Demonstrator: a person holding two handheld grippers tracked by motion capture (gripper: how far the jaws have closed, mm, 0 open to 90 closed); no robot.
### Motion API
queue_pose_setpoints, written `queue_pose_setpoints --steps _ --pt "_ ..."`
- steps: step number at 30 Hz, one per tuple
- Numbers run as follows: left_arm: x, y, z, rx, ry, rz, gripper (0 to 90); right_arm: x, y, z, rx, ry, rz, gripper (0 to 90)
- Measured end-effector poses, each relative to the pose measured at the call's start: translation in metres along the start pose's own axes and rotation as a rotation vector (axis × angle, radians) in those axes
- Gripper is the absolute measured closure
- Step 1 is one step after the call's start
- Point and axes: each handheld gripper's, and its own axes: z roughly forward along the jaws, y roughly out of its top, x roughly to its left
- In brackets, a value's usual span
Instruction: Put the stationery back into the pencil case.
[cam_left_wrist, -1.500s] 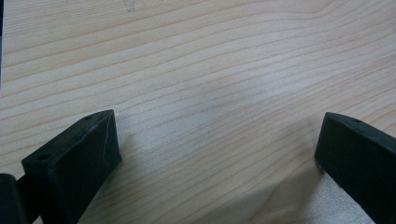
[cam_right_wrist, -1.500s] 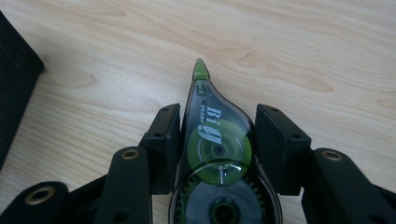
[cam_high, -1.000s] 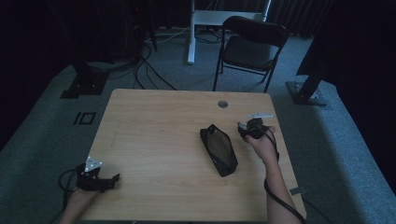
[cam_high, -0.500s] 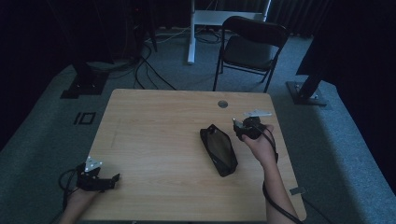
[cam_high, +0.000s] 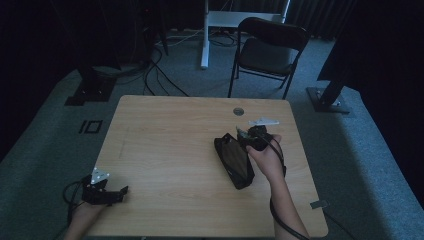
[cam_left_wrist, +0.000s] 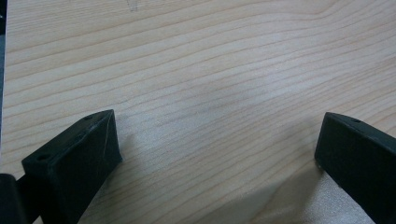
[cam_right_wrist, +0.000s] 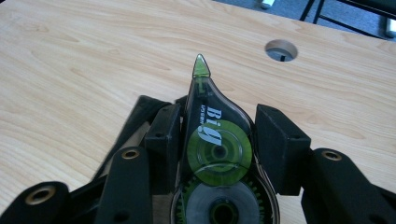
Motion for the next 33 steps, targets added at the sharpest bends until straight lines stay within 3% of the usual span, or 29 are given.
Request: queue_pose_setpoints --steps 17,33 --pt "0.000 0.000 0.000 0.000 0.000 0.000 0.0 0.029 -0.016 0.021 0.048 0.026 0.028 51.6" --pt "0.000 0.000 0.000 0.000 0.000 0.000 0.0 0.033 -0.031 0.041 0.133 -0.004 0.054 51.6"
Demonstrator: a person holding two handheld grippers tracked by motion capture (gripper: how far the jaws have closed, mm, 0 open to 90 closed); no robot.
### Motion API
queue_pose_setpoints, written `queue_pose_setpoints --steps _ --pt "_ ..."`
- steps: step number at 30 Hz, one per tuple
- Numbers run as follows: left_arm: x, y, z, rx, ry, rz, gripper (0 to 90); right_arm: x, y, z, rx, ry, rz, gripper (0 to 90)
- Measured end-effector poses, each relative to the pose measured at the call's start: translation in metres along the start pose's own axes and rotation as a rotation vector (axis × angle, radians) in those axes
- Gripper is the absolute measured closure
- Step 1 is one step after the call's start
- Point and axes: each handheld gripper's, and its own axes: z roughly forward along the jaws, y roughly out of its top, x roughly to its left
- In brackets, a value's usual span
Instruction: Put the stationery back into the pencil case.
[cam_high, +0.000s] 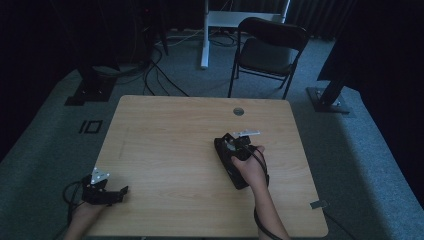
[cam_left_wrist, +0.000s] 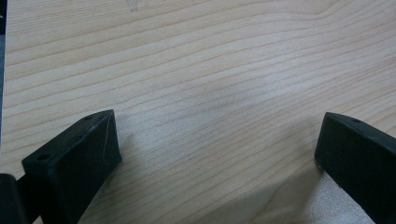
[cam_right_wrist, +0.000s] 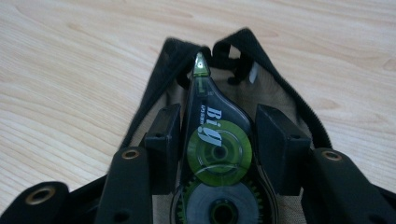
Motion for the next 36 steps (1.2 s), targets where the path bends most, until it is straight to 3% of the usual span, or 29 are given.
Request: queue_pose_setpoints --steps 10,36 --pt "0.000 0.000 0.000 0.000 0.000 0.000 0.0 -0.003 -0.003 0.011 0.058 -0.024 0.012 51.6" --pt "0.000 0.000 0.000 0.000 0.000 0.000 0.0 -0.001 -0.001 0.021 0.131 -0.029 0.011 51.3"
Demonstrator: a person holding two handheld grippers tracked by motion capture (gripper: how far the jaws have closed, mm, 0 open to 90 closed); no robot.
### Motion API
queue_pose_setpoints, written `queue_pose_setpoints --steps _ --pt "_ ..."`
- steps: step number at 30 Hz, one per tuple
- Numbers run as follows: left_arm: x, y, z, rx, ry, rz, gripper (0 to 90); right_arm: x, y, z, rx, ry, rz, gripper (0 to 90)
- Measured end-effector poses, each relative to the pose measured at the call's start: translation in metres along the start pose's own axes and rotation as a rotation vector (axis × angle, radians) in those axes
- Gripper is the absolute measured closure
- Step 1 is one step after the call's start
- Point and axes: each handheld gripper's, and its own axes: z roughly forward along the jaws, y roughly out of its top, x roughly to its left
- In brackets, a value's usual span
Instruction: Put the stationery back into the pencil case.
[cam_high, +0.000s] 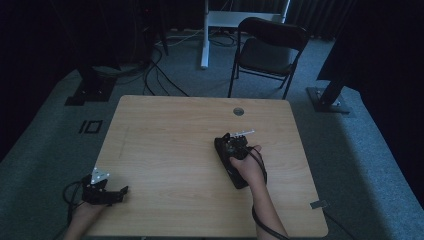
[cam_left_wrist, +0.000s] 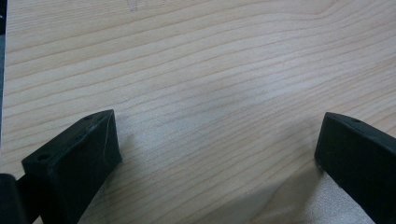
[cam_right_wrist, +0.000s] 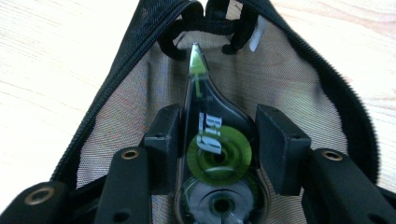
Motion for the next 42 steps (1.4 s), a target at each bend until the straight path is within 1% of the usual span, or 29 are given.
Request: queue_pose_setpoints --steps 4,8,12,17,23,27,31,33,35,37,38,42 --pt "0.000 0.000 0.000 0.000 0.000 0.000 0.0 0.000 0.000 0.001 0.012 0.002 -0.003 50.9" --pt "0.000 0.000 0.000 0.000 0.000 0.000 0.0 -0.001 0.001 0.000 0.008 -0.003 -0.002 49.7" --pt "0.000 0.000 0.000 0.000 0.000 0.000 0.0 -0.002 0.002 -0.001 0.006 0.002 -0.005 48.3" --pt "0.000 0.000 0.000 0.000 0.000 0.000 0.0 -0.002 0.002 -0.006 -0.020 0.019 0.006 47.6" --pt "0.000 0.000 0.000 0.000 0.000 0.000 0.0 -0.002 0.004 -0.016 -0.052 0.036 0.010 46.9" --pt "0.000 0.000 0.000 0.000 0.000 0.000 0.0 0.000 0.006 -0.024 -0.074 0.051 -0.005 46.2" --pt "0.000 0.000 0.000 0.000 0.000 0.000 0.0 -0.001 0.006 -0.034 -0.114 0.065 -0.006 45.1" --pt "0.000 0.000 0.000 0.000 0.000 0.000 0.0 -0.002 0.007 -0.038 -0.127 0.081 -0.002 44.6" --pt "0.000 0.000 0.000 0.000 0.000 0.001 0.0 -0.004 0.007 -0.042 -0.135 0.081 -0.002 44.5" --pt "0.000 0.000 0.000 0.000 0.000 0.000 0.0 -0.005 0.007 -0.046 -0.144 0.096 0.003 43.8" --pt "0.000 0.000 0.000 0.000 0.000 0.000 0.0 -0.006 0.007 -0.047 -0.148 0.092 -0.003 43.7" --pt "0.000 0.000 0.000 0.000 0.000 0.000 0.0 -0.011 0.005 -0.052 -0.157 0.089 0.003 43.2"
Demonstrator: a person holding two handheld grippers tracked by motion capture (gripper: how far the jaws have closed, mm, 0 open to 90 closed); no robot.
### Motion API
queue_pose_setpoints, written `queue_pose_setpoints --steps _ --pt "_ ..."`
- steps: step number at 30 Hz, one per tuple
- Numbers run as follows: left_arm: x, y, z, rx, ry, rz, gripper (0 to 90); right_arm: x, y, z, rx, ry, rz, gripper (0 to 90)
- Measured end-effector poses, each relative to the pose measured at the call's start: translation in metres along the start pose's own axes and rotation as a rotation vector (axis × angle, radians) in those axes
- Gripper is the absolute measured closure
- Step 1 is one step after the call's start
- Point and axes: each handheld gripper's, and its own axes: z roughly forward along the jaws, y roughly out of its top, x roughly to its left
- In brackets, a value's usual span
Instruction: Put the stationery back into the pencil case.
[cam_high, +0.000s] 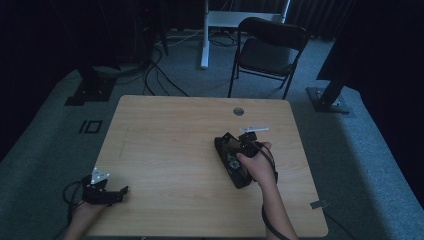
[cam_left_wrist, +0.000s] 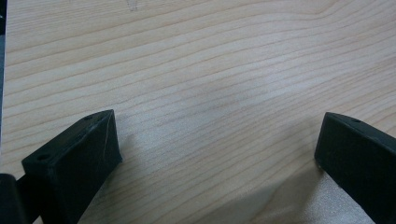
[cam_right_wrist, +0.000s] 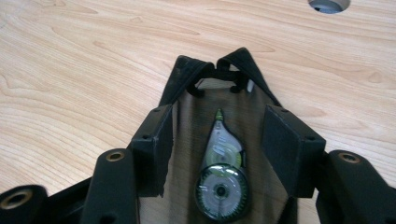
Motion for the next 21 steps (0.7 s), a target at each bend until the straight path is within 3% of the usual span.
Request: queue_pose_setpoints --steps 10,21 --pt "0.000 0.000 0.000 0.000 0.000 0.000 0.0 -0.017 -0.004 -0.014 -0.038 -0.026 0.021 40.9" --pt "0.000 0.000 0.000 0.000 0.000 0.000 0.0 -0.037 -0.018 -0.022 -0.041 -0.058 0.032 39.6"
